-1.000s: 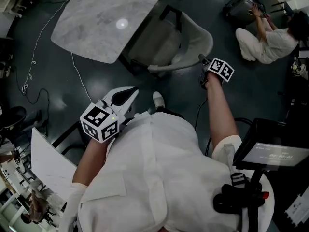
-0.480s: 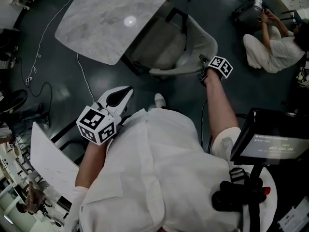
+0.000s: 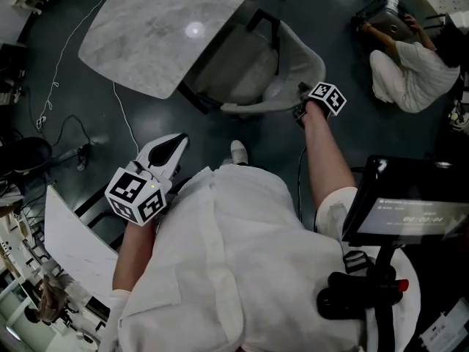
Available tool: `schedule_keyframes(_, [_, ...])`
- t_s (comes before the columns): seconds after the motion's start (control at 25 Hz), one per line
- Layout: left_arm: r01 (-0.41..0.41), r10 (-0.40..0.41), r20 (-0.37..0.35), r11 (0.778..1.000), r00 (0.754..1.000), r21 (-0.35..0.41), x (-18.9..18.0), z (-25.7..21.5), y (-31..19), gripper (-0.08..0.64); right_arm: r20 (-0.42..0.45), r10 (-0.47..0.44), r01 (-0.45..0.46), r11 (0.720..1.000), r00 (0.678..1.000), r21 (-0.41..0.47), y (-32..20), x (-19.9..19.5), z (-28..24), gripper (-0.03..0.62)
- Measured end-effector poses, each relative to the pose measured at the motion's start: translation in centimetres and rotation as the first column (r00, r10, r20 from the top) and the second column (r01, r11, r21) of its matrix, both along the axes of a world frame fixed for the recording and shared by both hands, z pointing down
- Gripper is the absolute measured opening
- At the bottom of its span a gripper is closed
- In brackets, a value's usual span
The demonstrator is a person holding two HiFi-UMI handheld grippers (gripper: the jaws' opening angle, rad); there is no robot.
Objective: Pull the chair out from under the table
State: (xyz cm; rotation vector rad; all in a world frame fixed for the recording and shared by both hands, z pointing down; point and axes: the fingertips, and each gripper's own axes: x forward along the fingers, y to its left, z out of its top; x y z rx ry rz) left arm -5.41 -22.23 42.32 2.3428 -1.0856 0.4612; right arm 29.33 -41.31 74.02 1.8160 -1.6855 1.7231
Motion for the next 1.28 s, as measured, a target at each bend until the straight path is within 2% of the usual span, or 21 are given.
schedule_keyframes(0.28, [-0.009,0.009,-0.008,1.0,1.0,0.001,0.2,0.0,0.1,0.008,-0.042,0.043,-0.044,0.998,0.998,-0.032,0.0,0.5,-0.1,0.099])
schedule_keyframes(0.6, [-0.004,0.004,-0.006,1.0,1.0,0.011,-1.1,-1.0,-0.6,0.008,-0.021,0.112,-0.113,0.992,0.993,-0.051,-1.0,0.1,-1.2,0.084])
schedule_keyframes(0.84, [0.009,-0.009,-0.007,1.0,1.0,0.012,-1.2,-0.6,-0.5,0.008,-0.021,0.124,-0.125,0.991,0.992,-0.055,-1.1,0.9,-1.2,0.084])
schedule_keyframes(1.28, [-0.046,0.046,-0.028,0.999,0.999,0.003,0.6,0.7,-1.3,0.008,-0.045,0.132,-0.135,0.988,0.99,-0.076,1.6,5.9,-0.6,0.078])
